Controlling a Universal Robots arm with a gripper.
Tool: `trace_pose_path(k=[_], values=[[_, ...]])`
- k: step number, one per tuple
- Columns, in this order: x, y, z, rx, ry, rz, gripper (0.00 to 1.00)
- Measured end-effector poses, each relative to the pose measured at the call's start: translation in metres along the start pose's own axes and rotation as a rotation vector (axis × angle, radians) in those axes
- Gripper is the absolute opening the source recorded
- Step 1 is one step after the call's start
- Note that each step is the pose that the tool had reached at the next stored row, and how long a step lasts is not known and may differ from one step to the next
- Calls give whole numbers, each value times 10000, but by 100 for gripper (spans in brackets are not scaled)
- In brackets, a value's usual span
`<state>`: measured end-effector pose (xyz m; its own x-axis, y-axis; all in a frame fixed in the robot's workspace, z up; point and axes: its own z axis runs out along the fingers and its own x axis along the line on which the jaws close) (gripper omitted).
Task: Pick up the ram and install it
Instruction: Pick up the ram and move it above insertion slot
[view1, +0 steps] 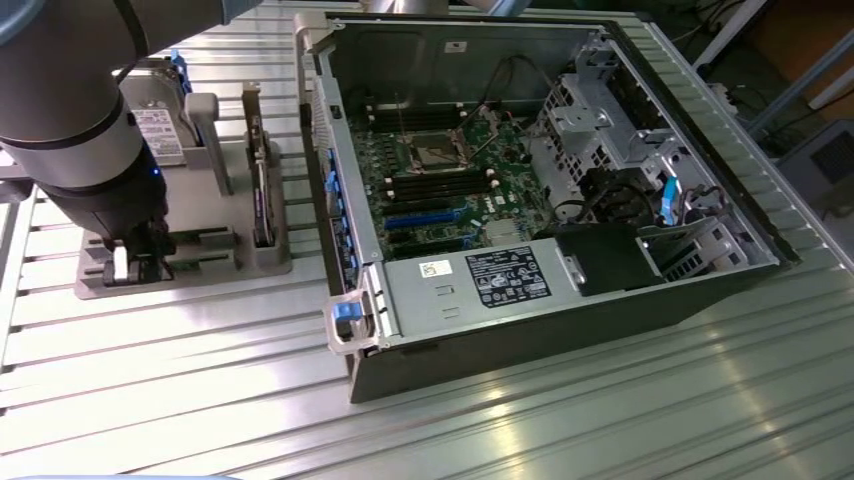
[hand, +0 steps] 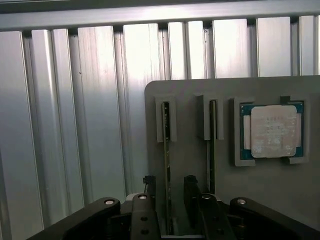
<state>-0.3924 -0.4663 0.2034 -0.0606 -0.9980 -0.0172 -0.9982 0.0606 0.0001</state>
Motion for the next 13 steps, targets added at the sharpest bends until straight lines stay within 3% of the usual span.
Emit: trace_pose_path(k=[2, 4, 6, 7, 13], values=[[-2, -1, 7, 0, -4, -1, 36], [-2, 0, 10, 0, -6, 0, 21], [-5, 0, 15, 1, -8, 0, 21], [-11, 0, 22, -2, -9, 0, 14], [-21, 1, 30, -1, -12, 0, 14]])
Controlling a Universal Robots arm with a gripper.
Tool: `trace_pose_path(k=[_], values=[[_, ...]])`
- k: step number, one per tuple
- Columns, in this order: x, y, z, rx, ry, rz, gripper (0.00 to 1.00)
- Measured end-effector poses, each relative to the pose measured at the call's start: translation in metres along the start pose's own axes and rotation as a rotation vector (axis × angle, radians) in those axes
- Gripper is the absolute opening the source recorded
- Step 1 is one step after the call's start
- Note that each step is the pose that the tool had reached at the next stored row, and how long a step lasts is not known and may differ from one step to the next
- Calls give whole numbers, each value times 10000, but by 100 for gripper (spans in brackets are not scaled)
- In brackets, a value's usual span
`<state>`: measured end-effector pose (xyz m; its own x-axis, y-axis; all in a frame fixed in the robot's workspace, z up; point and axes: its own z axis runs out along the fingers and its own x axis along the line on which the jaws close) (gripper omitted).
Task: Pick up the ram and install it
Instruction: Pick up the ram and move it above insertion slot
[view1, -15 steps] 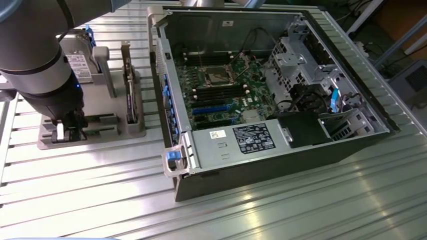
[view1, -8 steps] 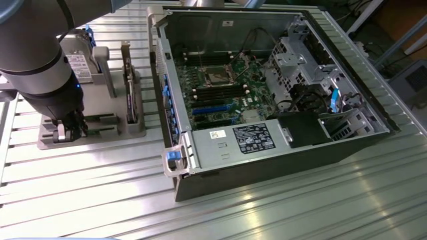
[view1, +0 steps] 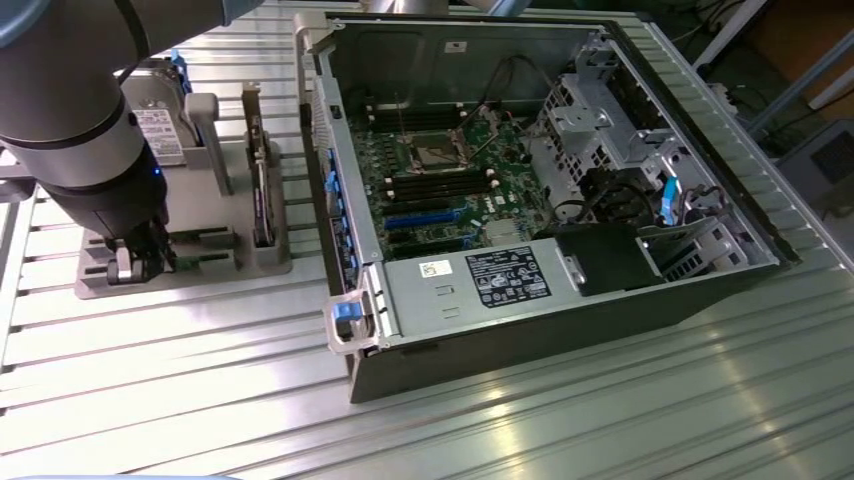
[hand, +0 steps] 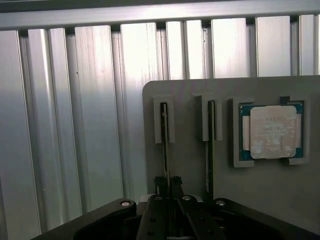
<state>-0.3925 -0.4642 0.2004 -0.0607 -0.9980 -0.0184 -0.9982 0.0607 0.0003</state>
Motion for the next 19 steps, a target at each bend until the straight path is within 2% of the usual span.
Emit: trace_pose_path(k=[2, 6, 11, 16, 19], values=[[-1, -1, -4, 4, -5, 0, 14], [-2, 0, -76, -3, -23, 0, 14], [-5, 0, -251, -10, -113, 0, 14], [-7, 0, -453, -18, -267, 0, 14], [-9, 0, -584, -21, -301, 1, 14]])
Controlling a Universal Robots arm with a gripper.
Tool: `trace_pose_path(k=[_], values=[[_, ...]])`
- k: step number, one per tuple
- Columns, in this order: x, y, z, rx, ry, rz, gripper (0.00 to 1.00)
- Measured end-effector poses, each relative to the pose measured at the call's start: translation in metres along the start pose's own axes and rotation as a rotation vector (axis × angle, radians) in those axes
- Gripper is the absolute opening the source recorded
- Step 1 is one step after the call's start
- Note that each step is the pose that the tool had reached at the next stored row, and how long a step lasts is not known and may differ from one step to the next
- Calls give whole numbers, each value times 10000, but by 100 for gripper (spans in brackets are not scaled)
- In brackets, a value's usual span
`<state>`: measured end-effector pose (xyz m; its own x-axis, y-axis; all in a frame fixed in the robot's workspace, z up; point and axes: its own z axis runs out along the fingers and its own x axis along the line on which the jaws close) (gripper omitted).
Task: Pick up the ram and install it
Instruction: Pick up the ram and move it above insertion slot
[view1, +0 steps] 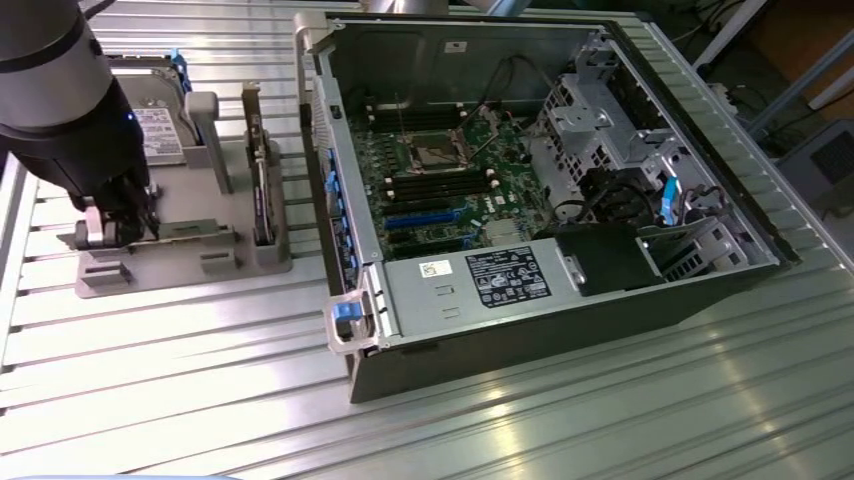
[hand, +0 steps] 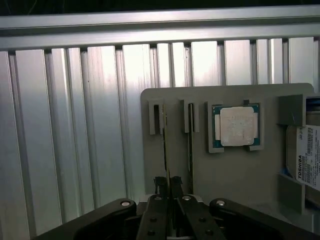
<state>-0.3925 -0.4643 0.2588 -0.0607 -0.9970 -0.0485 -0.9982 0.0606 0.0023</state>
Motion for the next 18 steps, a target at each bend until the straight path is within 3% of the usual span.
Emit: trace_pose_path(k=[5, 18], values=[[-11, 1, -218, -2, -29, 0, 14], [-22, 1, -452, -2, -32, 0, 14]])
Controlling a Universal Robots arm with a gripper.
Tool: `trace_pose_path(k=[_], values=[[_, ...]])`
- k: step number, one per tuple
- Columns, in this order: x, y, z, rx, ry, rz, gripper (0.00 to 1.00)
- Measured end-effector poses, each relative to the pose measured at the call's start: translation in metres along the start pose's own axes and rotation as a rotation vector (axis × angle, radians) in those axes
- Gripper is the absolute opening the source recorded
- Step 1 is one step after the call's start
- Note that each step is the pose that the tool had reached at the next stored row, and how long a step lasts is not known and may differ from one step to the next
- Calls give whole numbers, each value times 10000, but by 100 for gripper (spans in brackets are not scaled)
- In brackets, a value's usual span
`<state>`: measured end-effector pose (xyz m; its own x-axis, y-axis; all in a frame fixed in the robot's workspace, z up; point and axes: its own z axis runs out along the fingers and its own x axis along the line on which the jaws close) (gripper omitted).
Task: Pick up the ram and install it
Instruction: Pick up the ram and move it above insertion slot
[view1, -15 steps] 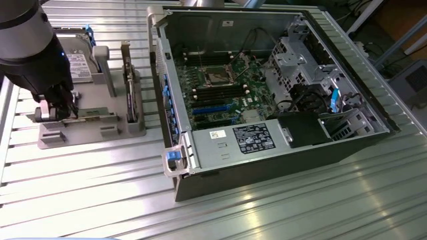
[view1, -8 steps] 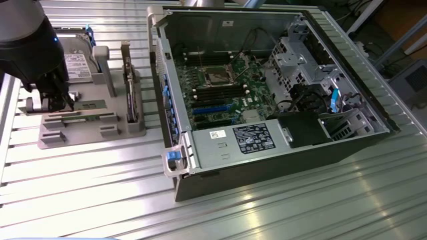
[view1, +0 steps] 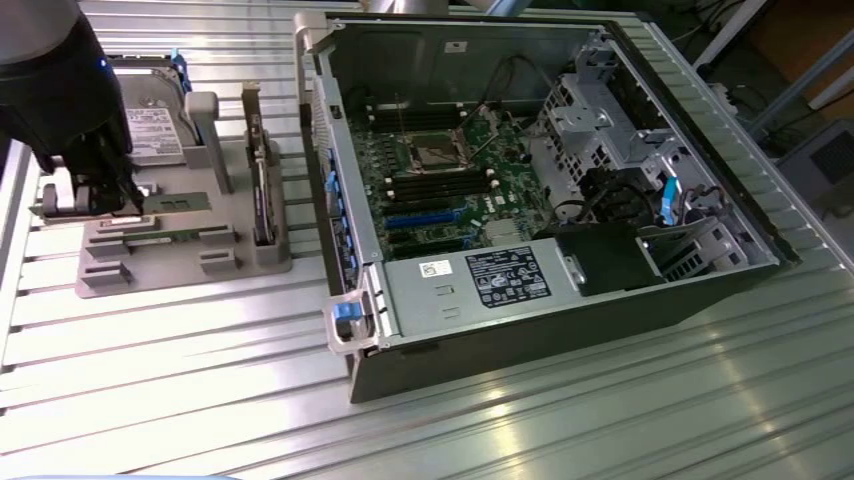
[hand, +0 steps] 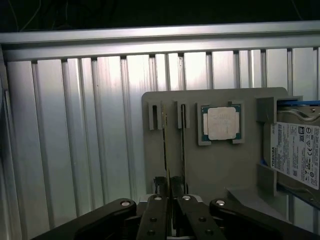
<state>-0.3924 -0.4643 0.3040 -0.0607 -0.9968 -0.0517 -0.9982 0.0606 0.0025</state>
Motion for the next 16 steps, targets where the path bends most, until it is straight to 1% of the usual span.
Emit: trace_pose_path(k=[3, 5, 7, 12, 15, 16], values=[[-3, 0, -60, 0, 0, 0, 14], [-9, 1, -175, 0, 0, 0, 14], [-12, 1, -231, 0, 0, 0, 14], [-16, 1, -313, 0, 0, 0, 14], [-22, 1, -422, -1, 1, 0, 14], [-23, 1, -438, 3, -2, 0, 14]])
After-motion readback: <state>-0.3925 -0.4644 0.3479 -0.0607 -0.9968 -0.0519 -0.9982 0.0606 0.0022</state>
